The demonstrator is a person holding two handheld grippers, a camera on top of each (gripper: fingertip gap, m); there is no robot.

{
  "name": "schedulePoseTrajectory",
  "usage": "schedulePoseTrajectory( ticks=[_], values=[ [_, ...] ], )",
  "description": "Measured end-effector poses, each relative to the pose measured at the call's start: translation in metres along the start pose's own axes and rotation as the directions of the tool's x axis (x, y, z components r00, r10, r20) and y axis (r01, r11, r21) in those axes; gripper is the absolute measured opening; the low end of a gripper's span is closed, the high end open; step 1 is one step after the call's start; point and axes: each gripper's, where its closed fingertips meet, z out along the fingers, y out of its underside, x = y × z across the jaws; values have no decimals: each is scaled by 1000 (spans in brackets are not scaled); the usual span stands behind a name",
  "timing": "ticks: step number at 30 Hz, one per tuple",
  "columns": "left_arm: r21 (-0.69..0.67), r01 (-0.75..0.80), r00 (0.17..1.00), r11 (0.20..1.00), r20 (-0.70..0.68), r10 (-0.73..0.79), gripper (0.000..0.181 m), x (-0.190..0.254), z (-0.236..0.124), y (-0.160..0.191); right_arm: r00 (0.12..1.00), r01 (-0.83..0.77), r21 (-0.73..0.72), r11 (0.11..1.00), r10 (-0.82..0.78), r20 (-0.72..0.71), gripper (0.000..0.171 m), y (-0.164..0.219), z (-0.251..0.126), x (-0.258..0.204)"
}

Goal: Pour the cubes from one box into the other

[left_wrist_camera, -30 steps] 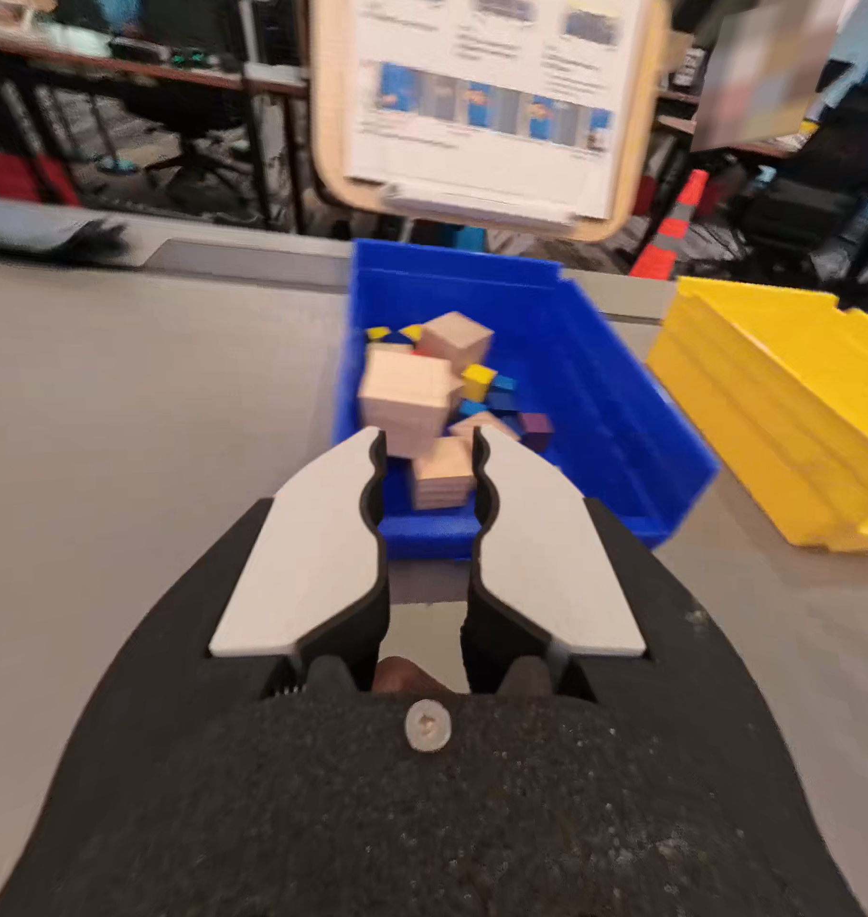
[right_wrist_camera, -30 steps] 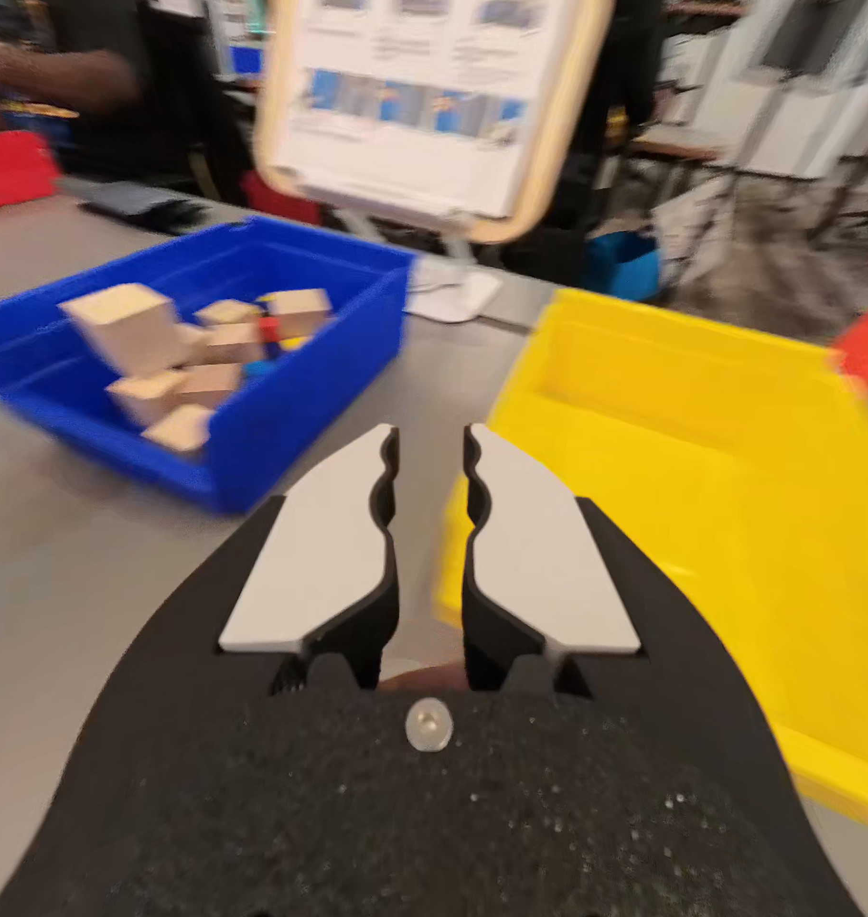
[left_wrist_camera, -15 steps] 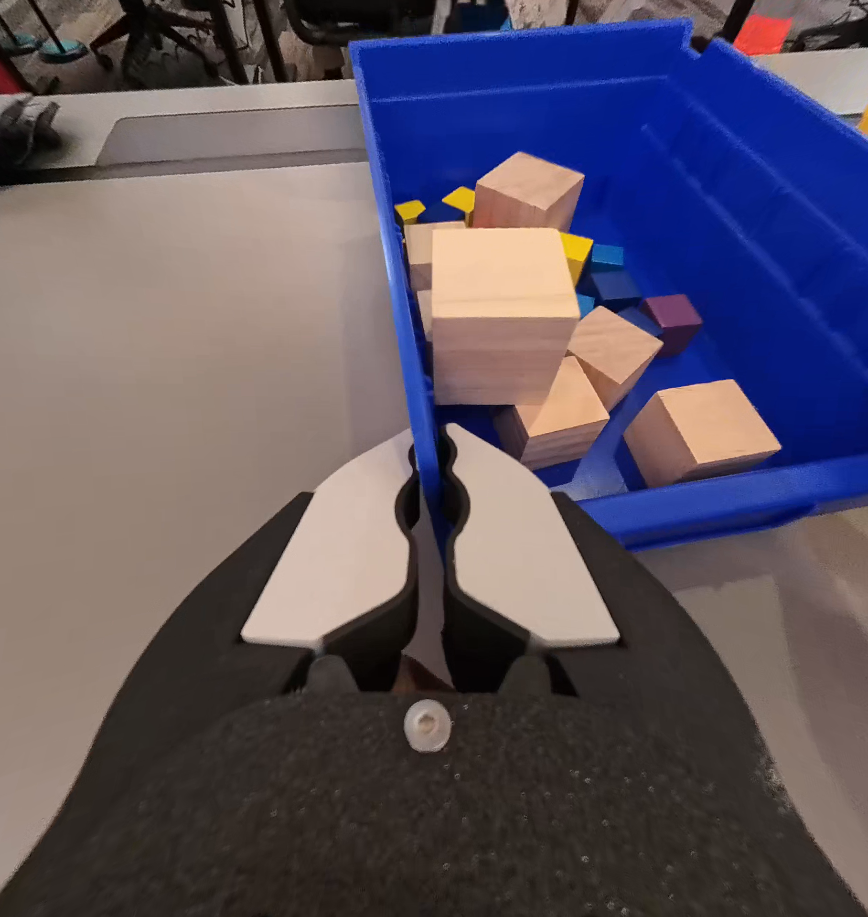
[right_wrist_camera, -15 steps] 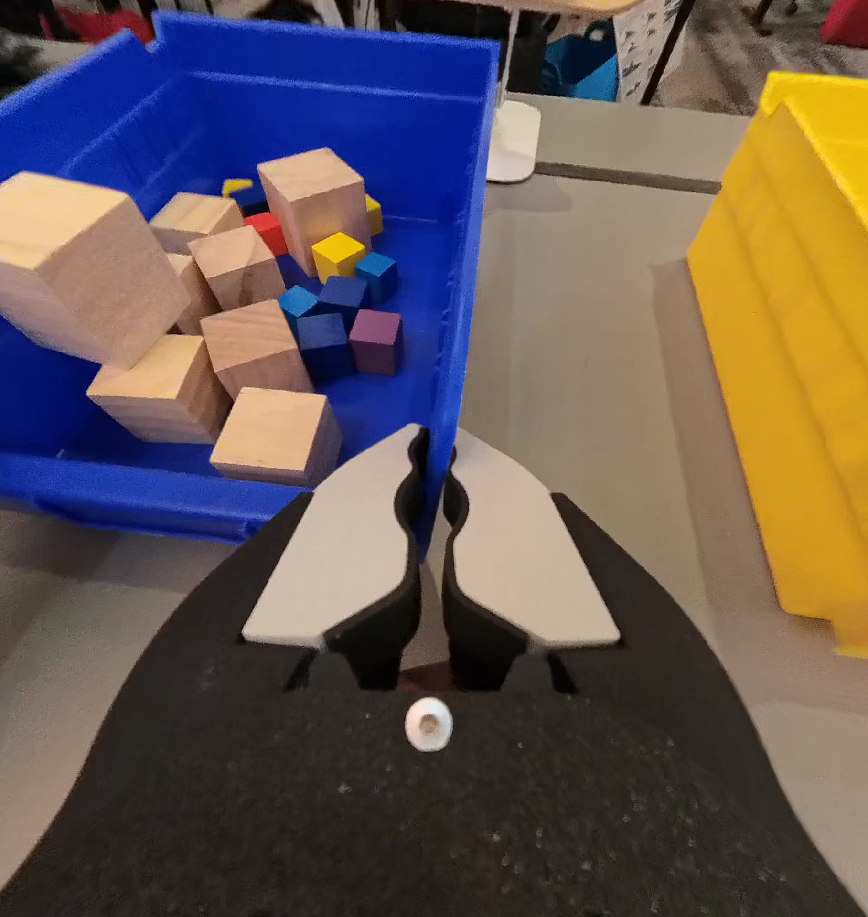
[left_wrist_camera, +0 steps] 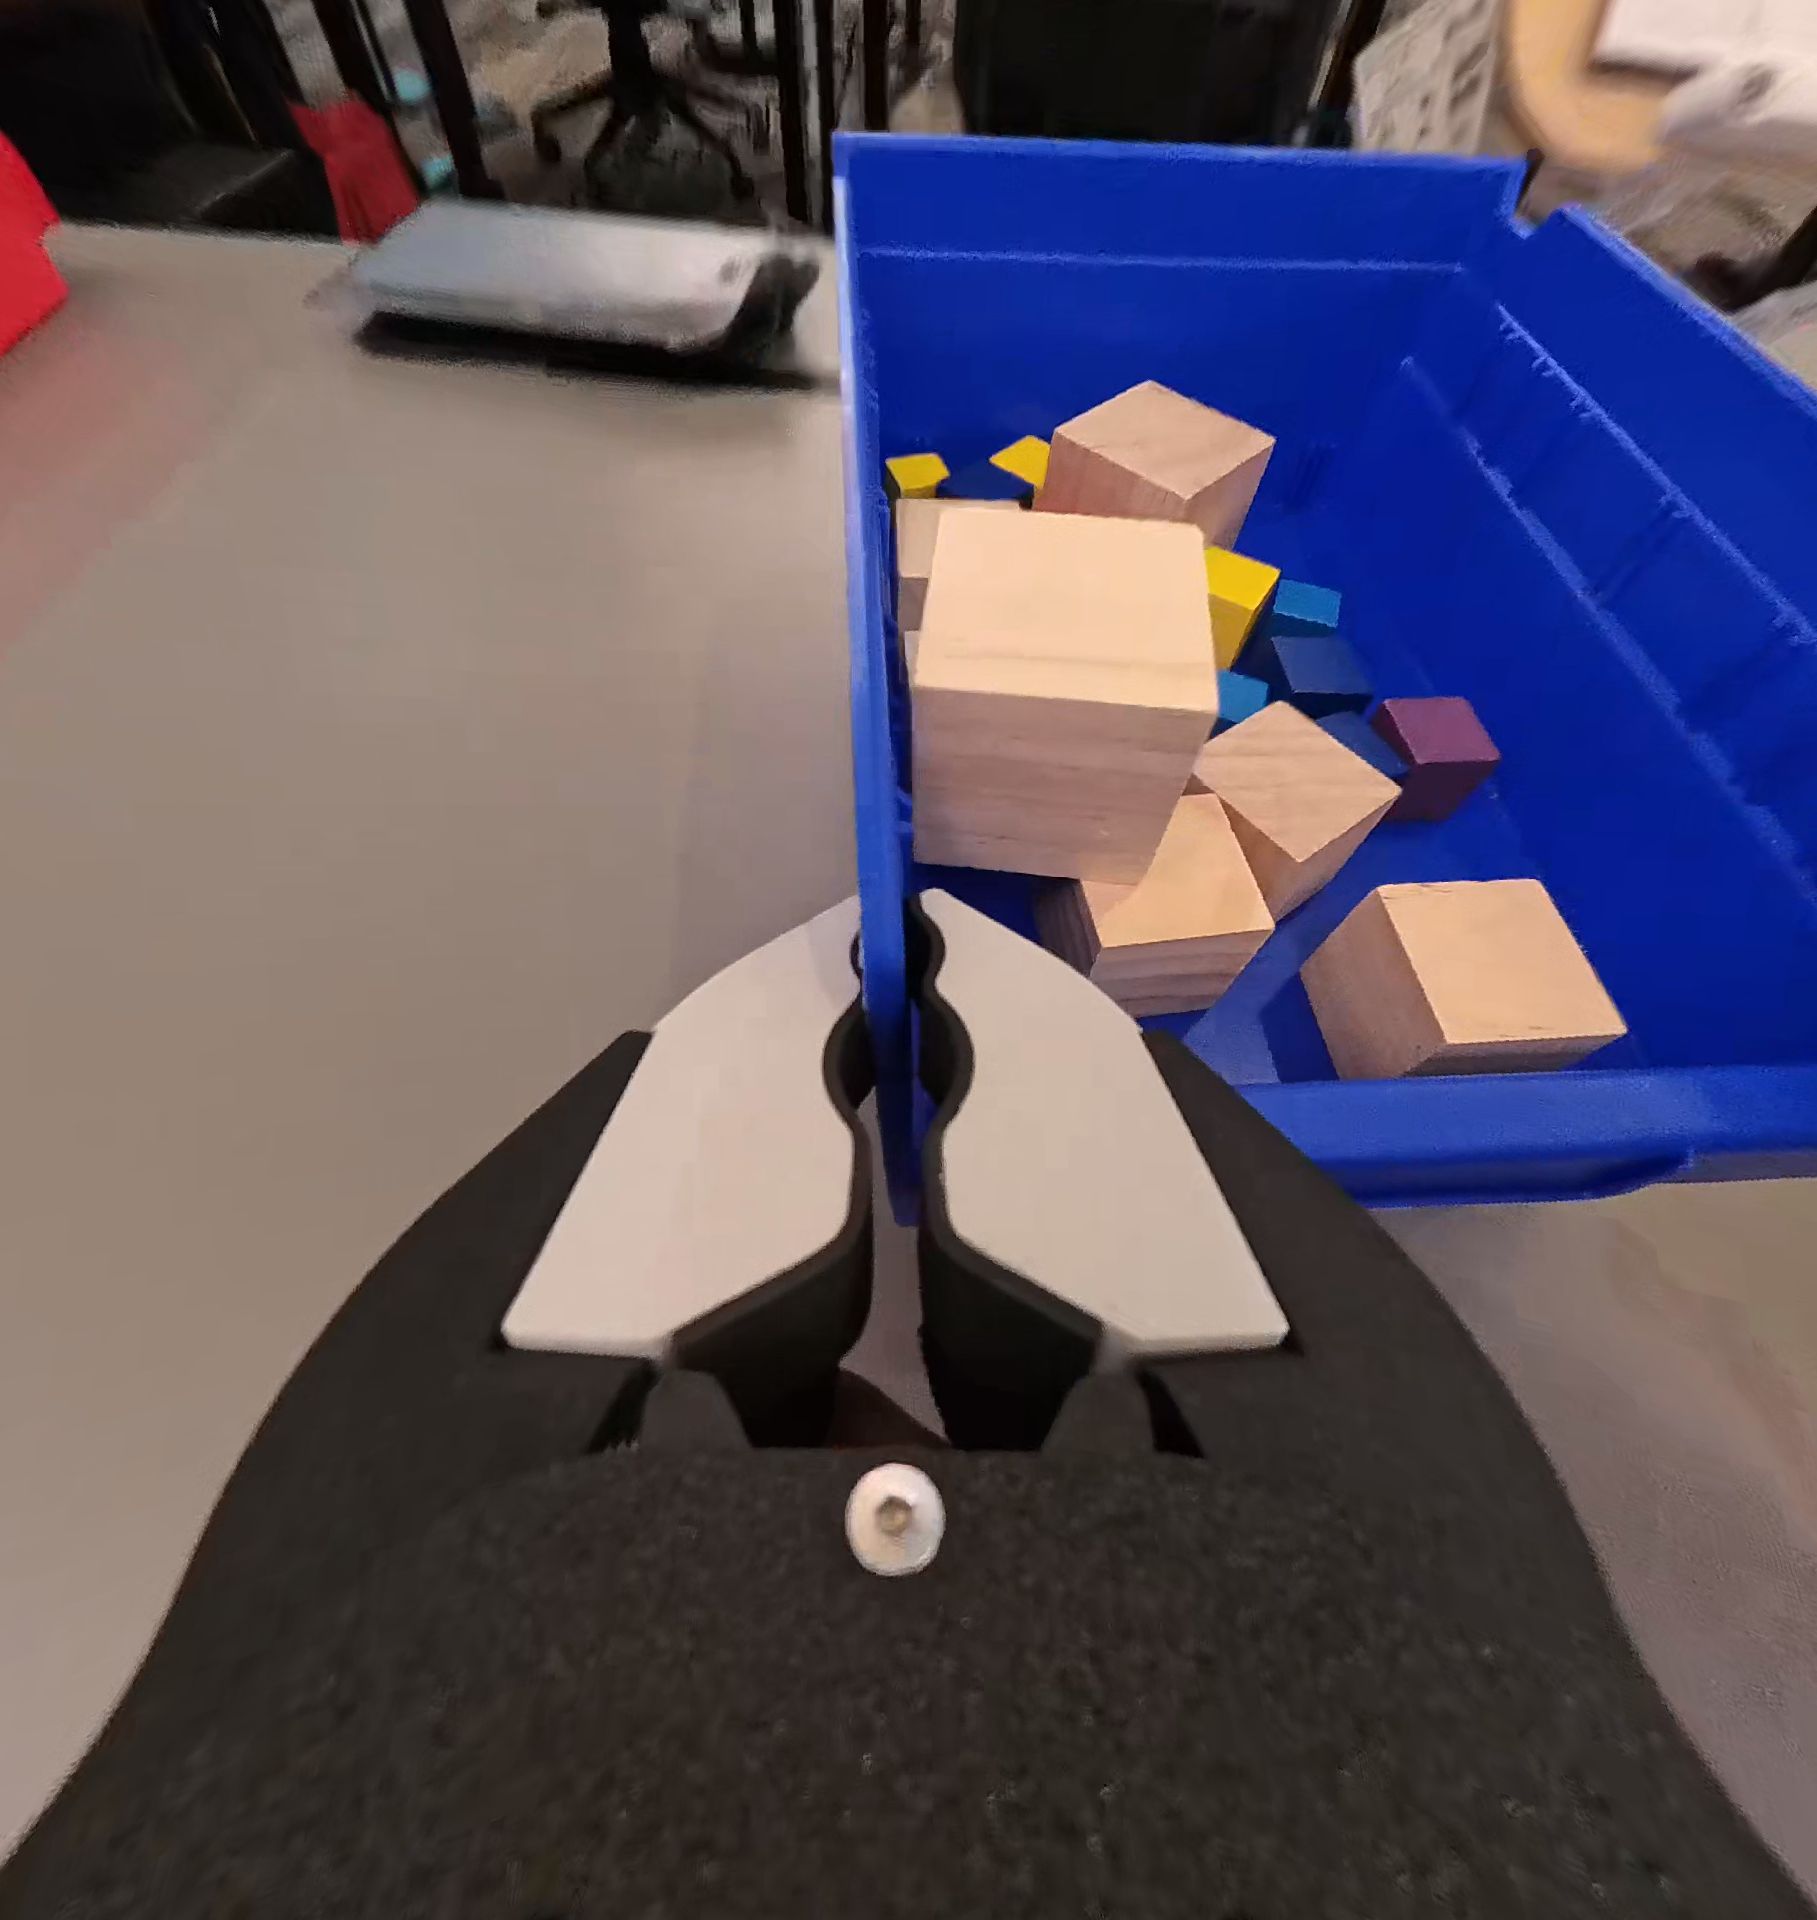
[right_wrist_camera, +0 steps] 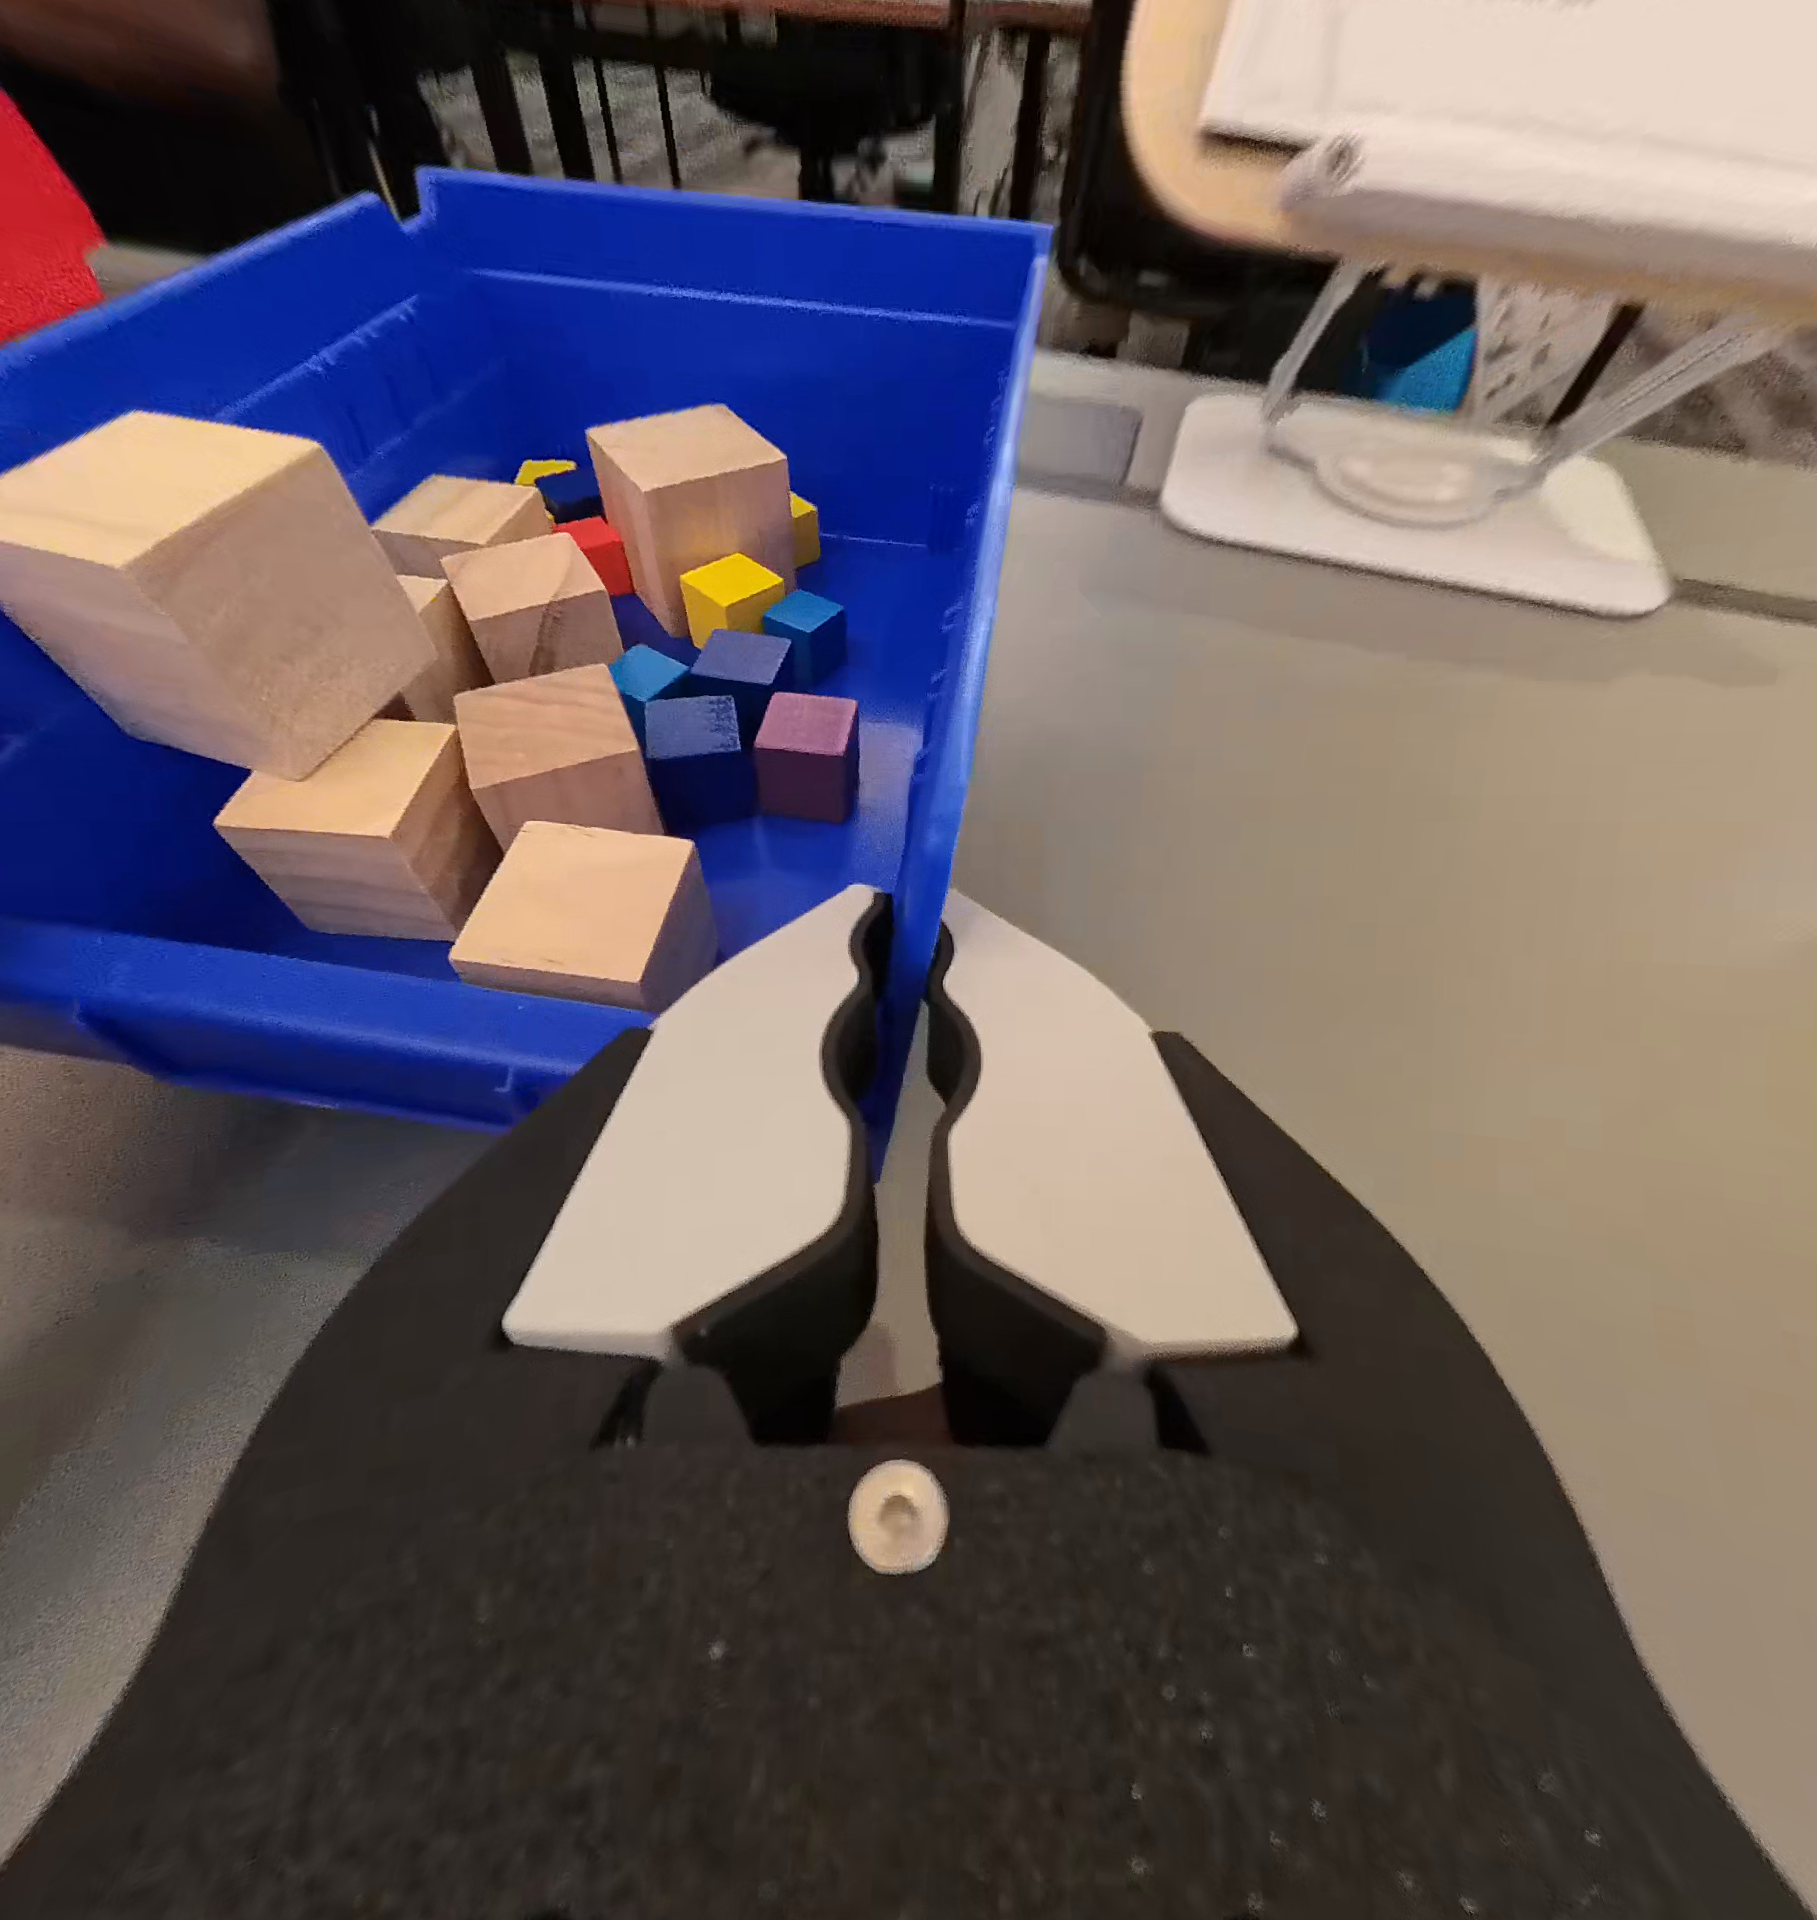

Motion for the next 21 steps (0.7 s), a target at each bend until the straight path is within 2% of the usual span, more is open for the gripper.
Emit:
schedulePoseTrajectory(
  ticks=[2,4,6,11,13,15,17,19,20,21],
  values=[
    [-66,-1,1000,998,30,3,3,-15,12,15,1000,-11,-75,997,13,18,5,19,10,-17],
    [-57,53,998,997,24,-52,4,-20,15,14,999,51,-48,998,-51,5,5,18,10,-22],
    [-57,67,998,996,10,-66,4,-22,17,13,998,41,-62,997,-38,41,6,18,9,-25],
    [-55,103,994,993,-27,-105,6,-22,18,11,974,30,-140,990,3,226,12,20,-3,-31],
    [-22,118,993,993,-28,-118,20,-21,7,0,955,57,-111,992,-22,296,17,12,-24,-23],
    [42,92,996,995,-10,-92,21,-22,-13,-15,934,120,-25,992,-105,340,17,0,-53,-1],
    [60,-29,996,998,84,24,21,-23,-32,-21,920,174,55,983,-183,347,17,-6,-82,38],
    [60,-149,979,987,146,139,22,-13,-51,-21,923,192,77,978,-206,326,17,-1,-108,89],
    [55,-131,987,990,101,125,21,4,-59,-17,935,190,61,980,-200,294,17,7,-119,121],
    [24,-30,999,999,-25,31,18,34,-66,-8,954,188,33,982,-190,233,17,17,-130,158]
  ],
)
